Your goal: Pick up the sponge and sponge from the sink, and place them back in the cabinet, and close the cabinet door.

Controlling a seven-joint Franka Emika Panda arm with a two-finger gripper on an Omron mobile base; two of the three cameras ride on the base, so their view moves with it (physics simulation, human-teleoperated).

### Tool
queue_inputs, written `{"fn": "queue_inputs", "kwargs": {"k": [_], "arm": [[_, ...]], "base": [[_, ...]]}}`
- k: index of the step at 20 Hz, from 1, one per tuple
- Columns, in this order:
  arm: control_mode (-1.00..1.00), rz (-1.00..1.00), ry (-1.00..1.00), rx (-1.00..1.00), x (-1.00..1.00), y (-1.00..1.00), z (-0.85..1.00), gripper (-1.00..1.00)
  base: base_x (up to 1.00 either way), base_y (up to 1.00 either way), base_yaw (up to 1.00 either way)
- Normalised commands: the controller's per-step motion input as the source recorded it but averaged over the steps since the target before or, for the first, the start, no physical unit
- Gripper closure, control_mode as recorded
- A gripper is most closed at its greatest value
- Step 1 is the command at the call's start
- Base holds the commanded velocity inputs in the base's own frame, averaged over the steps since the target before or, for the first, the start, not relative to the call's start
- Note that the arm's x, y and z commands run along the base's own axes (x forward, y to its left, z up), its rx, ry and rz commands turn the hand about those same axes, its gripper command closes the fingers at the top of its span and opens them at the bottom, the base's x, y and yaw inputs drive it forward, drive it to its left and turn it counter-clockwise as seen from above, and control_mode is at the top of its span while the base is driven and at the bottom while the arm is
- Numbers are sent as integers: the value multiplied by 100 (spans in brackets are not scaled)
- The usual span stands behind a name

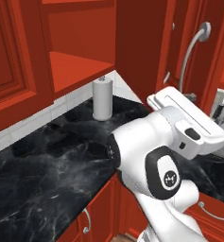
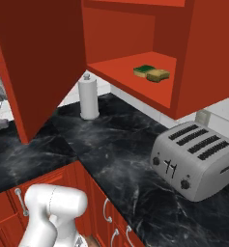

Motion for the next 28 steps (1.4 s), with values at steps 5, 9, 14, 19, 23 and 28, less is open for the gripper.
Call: {"fn": "queue_inputs", "kwargs": {"k": [5, 9, 14, 19, 23, 28], "arm": [[-100, -4, 0, 11, 0, -47, 0, -100], [-100, -3, 0, 13, 1, -44, 0, -100], [-100, -3, -2, 13, 6, -42, 0, -100], [-100, -2, -7, 13, 20, -43, 0, -100], [-100, 0, -12, 11, 35, -41, -1, -100], [-100, 0, -16, 9, 41, -39, -4, -100]], "base": [[0, 0, 0], [0, 0, 0], [0, 0, 0], [0, 0, 0], [0, 0, 0], [0, 0, 0]]}}
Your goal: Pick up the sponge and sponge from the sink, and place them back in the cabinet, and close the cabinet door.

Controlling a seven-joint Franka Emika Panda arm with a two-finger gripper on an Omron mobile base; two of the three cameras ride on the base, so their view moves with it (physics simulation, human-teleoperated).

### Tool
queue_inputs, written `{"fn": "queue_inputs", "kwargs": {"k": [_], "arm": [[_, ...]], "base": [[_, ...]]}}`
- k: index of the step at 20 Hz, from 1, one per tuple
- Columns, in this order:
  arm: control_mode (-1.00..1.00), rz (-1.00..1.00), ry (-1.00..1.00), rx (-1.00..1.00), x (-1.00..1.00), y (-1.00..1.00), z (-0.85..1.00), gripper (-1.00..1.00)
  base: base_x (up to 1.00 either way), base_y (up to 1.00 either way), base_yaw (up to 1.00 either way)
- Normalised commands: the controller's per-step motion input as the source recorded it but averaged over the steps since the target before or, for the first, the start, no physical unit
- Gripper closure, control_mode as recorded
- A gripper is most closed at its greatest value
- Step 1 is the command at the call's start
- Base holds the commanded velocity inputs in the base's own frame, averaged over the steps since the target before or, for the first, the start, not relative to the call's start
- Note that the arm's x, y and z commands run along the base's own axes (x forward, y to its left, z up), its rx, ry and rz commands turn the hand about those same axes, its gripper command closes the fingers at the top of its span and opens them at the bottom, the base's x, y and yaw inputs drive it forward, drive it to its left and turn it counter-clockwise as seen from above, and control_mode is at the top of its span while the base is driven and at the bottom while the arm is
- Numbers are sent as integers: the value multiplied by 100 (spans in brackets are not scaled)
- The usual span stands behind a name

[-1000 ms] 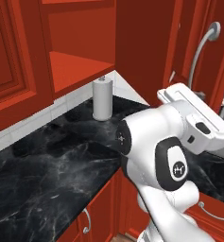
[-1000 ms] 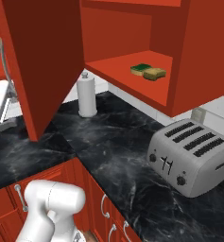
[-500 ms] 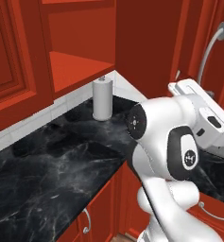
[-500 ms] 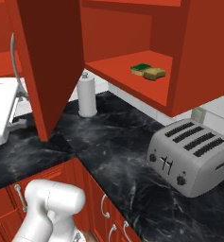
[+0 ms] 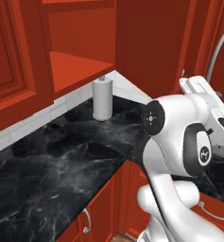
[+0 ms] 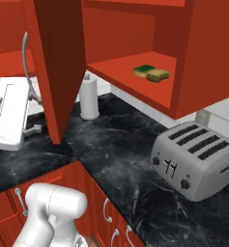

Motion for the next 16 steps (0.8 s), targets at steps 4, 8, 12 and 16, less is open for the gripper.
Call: {"fn": "queue_inputs", "kwargs": {"k": [4, 8, 12, 16], "arm": [[-100, 0, -15, 10, 50, -39, -3, -100], [-100, 0, -15, 10, 55, -39, 0, -100], [-100, 0, -14, 10, 57, -36, 0, -100], [-100, 0, -12, 12, 61, -39, 0, -100]], "base": [[0, 0, 0], [0, 0, 0], [0, 0, 0], [0, 0, 0]]}}
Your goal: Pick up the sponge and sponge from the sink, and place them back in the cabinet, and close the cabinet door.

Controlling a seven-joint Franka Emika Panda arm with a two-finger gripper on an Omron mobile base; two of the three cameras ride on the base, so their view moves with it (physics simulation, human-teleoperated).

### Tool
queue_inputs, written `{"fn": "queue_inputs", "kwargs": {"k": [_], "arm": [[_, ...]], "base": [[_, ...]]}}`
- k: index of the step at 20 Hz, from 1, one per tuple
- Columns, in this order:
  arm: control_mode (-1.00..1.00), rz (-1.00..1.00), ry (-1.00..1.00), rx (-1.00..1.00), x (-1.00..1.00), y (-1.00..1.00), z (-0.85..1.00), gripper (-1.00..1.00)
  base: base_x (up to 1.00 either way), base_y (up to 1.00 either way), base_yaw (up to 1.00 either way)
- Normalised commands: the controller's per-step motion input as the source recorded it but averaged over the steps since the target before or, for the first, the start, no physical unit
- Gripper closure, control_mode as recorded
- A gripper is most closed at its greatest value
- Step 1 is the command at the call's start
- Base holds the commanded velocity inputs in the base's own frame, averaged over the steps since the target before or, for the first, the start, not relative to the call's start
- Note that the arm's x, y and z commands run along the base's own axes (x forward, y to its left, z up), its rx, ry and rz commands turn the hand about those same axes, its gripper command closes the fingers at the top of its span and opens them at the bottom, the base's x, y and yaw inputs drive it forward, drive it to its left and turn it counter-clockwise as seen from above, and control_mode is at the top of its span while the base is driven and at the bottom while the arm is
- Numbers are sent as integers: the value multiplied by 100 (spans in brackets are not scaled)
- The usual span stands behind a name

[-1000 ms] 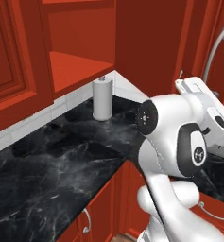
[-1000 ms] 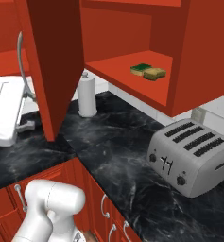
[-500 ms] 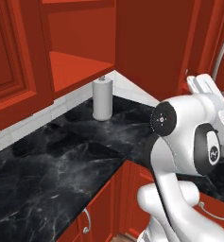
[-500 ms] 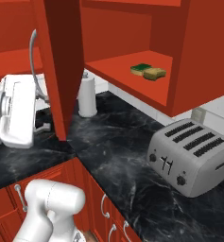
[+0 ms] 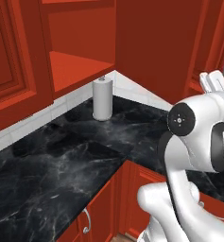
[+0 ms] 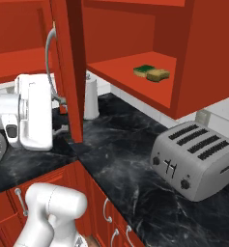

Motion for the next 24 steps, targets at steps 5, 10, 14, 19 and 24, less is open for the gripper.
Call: {"fn": "queue_inputs", "kwargs": {"k": [5, 10, 14, 19, 24], "arm": [[-100, 0, -8, 15, 67, -42, 0, -100], [-100, 0, -2, 17, 70, -46, 0, -100], [-100, 0, 0, 17, 67, -46, 0, -100], [-100, 0, 0, 14, 60, -41, 0, -100], [-100, 0, 0, 12, 56, -41, 0, -100]], "base": [[0, 0, 0], [0, 0, 0], [0, 0, 0], [0, 0, 0], [0, 0, 0]]}}
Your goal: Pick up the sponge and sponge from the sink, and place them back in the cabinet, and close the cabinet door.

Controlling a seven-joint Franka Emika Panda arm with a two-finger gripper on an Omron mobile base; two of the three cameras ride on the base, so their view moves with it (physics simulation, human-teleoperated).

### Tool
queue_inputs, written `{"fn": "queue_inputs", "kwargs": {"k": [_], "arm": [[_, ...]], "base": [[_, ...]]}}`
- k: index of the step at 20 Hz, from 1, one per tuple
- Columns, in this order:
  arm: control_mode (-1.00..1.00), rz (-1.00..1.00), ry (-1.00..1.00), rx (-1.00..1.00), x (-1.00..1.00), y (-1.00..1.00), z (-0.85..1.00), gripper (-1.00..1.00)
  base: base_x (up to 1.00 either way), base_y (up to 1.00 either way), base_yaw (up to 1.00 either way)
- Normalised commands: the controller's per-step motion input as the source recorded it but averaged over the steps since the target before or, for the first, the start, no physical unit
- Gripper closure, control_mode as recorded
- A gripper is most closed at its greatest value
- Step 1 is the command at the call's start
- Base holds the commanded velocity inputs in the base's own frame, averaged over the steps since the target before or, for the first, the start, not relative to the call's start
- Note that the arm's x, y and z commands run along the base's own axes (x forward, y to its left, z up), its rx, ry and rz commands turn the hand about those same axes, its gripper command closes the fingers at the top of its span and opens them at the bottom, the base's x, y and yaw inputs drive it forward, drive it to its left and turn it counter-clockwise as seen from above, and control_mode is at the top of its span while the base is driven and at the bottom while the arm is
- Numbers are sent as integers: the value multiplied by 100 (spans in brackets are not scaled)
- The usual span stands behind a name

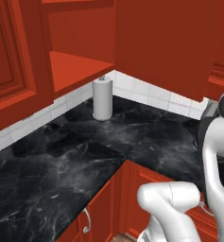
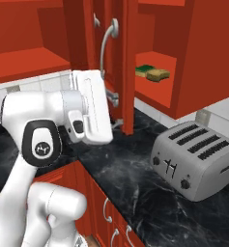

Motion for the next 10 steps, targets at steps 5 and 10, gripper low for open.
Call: {"fn": "queue_inputs", "kwargs": {"k": [5, 10], "arm": [[-100, 0, -1, 11, 50, -37, 0, -100], [-100, 0, 0, 9, 41, -29, 0, -100]], "base": [[0, 0, 0], [0, 0, 0]]}}
